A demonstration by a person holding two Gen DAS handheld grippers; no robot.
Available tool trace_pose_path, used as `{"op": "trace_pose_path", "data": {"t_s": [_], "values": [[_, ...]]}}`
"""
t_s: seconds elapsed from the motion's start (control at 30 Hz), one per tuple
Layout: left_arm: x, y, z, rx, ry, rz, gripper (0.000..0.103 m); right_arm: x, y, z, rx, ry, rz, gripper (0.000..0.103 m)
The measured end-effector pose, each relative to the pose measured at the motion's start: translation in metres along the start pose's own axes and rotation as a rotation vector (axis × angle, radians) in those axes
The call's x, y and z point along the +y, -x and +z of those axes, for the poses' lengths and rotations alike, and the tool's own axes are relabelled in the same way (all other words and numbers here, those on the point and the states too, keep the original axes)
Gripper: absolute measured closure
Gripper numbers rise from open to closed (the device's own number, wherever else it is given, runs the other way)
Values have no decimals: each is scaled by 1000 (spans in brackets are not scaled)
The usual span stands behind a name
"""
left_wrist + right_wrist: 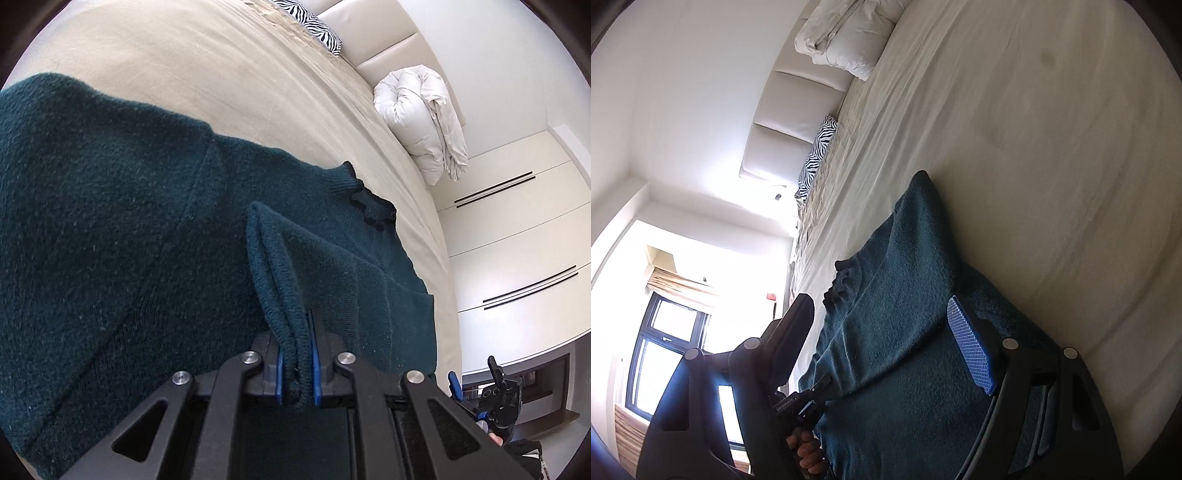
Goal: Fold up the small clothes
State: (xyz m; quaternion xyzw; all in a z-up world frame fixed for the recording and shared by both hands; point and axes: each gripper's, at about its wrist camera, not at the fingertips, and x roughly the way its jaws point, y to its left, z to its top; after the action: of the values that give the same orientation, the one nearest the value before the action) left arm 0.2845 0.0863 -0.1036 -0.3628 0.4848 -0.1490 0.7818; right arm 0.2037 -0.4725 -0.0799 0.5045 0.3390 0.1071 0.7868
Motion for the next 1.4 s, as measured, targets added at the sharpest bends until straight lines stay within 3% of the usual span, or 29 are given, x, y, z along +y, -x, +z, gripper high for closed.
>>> {"op": "trace_pose_path", "data": {"t_s": [0.17,0.3,0.73,0.83,1.03,1.07,1.13,1.2,1.4], "values": [[0,0,-1,2,-29,2,91,18,-39,16,141,69,42,28],[3,0,-7,-3,-31,-5,90,4,-79,31,236,57,-24,29],[14,-6,0,-8,-10,-58,91,-14,-128,112,202,-31,9,29],[15,-5,-1,-12,-12,-57,91,-15,-115,101,209,-6,23,29],[17,8,-5,-24,11,-70,87,-19,-69,45,258,16,85,29],[18,15,-6,-32,23,-73,77,-20,-60,34,262,14,95,29],[16,34,-11,-66,26,-83,48,-20,-36,17,256,25,101,29],[16,61,-20,-121,8,-58,35,-20,-18,-2,247,26,108,29],[73,159,-60,-322,180,-91,29,-23,38,-63,242,17,124,27]]}}
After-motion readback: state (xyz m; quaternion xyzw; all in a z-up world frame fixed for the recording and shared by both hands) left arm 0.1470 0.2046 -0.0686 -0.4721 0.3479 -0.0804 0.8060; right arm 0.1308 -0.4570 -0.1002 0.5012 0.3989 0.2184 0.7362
